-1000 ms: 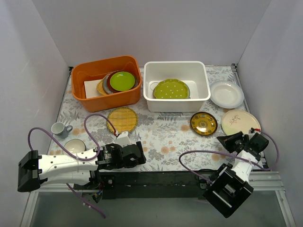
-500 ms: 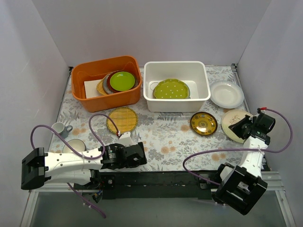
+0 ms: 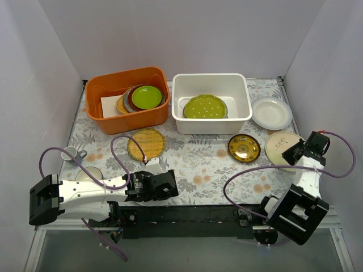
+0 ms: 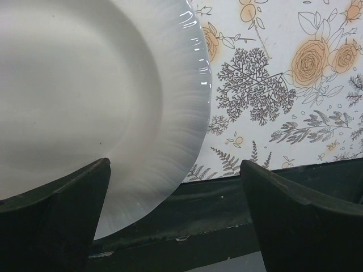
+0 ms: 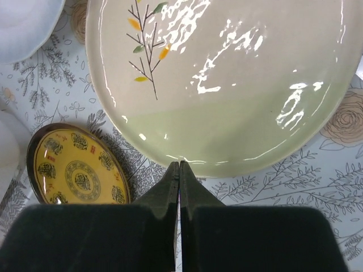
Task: Place the plates into the plastic bin on the countertop
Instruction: Move the plate to the center of the board.
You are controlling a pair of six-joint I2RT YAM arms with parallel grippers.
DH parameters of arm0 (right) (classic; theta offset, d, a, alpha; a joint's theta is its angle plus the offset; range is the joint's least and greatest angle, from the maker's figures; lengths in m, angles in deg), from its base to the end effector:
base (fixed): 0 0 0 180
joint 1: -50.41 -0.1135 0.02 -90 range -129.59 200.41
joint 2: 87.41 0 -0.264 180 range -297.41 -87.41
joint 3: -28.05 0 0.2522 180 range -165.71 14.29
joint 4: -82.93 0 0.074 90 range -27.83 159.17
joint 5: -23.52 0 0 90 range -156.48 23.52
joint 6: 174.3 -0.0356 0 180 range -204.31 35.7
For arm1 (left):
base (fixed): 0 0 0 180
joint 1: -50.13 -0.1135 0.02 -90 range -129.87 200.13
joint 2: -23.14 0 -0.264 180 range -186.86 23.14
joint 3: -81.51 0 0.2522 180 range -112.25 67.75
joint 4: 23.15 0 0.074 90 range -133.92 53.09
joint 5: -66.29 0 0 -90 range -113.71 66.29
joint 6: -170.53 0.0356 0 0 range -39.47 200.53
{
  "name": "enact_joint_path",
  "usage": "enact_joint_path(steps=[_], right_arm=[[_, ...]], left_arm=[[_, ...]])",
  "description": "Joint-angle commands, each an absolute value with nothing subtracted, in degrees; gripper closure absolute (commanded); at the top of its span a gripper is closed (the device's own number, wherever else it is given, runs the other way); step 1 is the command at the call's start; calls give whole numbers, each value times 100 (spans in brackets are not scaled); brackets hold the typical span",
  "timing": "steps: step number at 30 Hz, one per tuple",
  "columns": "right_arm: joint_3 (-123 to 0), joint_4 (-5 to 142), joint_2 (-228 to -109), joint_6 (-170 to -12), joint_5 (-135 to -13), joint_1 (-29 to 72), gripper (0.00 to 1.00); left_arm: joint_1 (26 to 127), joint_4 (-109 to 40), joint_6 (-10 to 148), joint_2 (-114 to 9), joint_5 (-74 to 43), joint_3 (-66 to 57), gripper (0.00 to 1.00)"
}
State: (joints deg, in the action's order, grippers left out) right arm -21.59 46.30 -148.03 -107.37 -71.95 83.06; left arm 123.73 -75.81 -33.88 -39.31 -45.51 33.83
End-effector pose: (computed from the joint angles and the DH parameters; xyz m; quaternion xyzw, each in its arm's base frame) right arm 0.1802 -0.1114 0.2147 0.4200 0.8314 0.0142 0.3636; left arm 0.0643 -0.1717 0.1844 -0.3704 0.8896 -0.2046 0.1716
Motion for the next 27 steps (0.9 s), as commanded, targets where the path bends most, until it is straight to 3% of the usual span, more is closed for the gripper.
enact_joint_path(steps=[1, 27], right_arm=[[-2421, 4983, -15340, -10830, -7253, 8320, 99], [-2017, 5344, -16502, -10285, -7755, 7591, 99]], left_arm=[[12369, -7524, -3672, -3908, -4507, 3198, 2], [12369, -7691, -3689, -3803, -4533, 3039, 2]])
